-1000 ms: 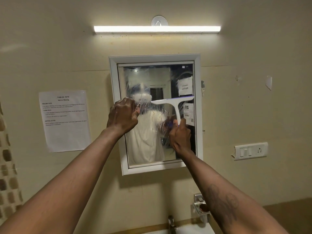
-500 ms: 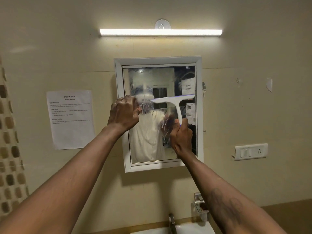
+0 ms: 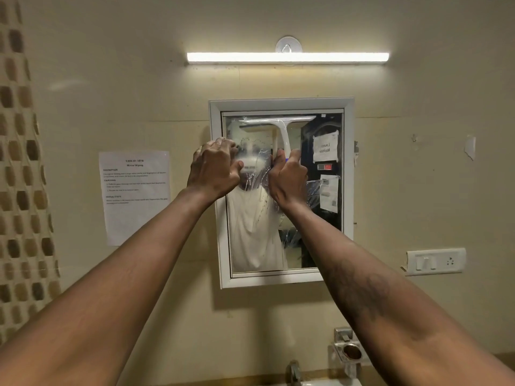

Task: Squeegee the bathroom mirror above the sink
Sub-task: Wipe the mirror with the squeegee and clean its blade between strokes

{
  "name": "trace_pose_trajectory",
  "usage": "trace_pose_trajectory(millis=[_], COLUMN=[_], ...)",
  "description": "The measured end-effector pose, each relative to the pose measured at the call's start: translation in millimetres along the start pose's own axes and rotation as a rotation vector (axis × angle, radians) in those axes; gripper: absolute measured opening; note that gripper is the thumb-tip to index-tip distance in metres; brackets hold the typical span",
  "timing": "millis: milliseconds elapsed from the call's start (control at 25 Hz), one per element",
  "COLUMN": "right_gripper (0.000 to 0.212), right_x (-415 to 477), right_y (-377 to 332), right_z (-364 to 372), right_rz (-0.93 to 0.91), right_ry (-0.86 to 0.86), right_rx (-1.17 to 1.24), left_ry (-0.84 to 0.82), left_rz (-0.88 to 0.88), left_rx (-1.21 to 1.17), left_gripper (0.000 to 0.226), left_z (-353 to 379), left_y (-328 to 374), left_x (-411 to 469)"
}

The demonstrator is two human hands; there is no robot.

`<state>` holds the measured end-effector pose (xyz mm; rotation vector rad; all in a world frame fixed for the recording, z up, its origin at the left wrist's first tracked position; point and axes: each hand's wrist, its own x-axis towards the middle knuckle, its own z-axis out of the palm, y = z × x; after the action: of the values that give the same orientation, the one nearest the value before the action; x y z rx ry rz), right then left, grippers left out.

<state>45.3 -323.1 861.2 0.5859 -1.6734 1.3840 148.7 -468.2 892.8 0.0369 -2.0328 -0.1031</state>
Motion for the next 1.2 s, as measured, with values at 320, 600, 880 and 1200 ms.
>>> trace_pose_trajectory(millis=[320,600,880,1200], right_gripper=[0.032,0.029,0.024,0.029], right_x=[11.3,11.8,-20.8,-75.9], right_y=[-7.7,-6.5,7.9,28.4], right_z=[29.4,37.3,43.3,44.7], right_rz=[0.035,0.038,0.046,0.107], right_ry=[0.014,0.005,-0.049,-0.095], right_rx=[-0.048,-0.097,-0.09,-0.141], left_ry=[-0.002,-0.014,-0.027,-0.095], left_rz=[-0.007,0.002,0.016,0.003], left_rx=[0.012,0.016,0.01,0.002], left_gripper=[0.054,0.053,0.05,0.045], left_z=[-1.2,2.1,6.2,14.3], left_y=[-14.5,-24.9,-19.8,-24.0], left_x=[14.8,17.9,12.8,-16.3])
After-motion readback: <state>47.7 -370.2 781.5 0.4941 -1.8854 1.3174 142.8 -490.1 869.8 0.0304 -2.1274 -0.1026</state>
